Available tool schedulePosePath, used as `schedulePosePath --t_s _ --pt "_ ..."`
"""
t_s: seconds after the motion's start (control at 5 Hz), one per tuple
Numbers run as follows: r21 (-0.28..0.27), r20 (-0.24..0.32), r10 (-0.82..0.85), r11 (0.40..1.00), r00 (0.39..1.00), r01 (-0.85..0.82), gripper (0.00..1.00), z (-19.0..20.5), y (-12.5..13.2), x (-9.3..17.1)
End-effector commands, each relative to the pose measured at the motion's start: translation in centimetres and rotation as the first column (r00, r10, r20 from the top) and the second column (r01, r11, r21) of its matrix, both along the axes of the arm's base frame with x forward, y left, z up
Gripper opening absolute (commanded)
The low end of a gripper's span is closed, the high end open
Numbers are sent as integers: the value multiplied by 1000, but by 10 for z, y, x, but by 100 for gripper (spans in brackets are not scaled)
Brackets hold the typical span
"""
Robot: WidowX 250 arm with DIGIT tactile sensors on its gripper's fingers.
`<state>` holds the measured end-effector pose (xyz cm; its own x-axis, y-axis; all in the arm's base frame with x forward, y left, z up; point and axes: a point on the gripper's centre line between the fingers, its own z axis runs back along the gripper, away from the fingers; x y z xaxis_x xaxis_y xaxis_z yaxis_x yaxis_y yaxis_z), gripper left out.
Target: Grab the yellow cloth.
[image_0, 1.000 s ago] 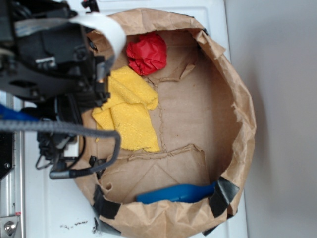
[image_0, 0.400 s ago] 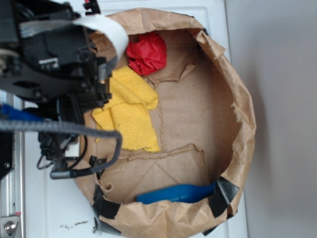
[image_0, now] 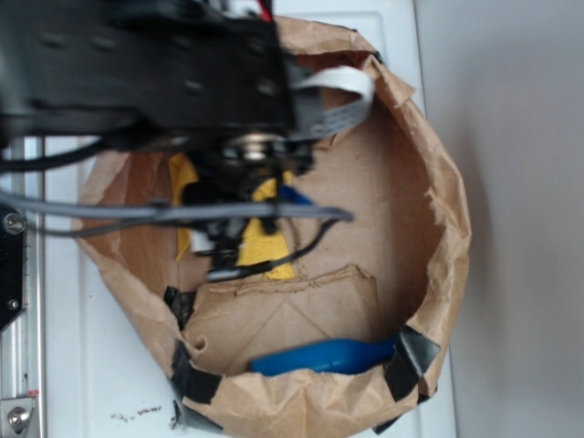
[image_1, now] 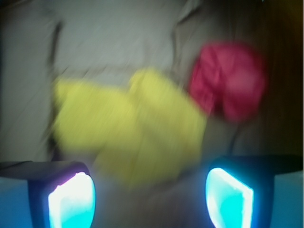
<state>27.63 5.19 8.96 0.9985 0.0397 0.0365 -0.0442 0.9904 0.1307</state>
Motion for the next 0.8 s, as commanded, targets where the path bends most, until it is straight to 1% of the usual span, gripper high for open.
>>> schedulePosePath --t_s 0.0,0.2,0.4,0.6 --pt "51 90 -87 995 992 83 100 -18 12 71" --pt "82 86 -164 984 983 157 100 -30 14 69" --pt "83 102 -255 966 962 247 100 -25 15 55" --pt "48 126 -276 961 953 272 100 -12 12 31"
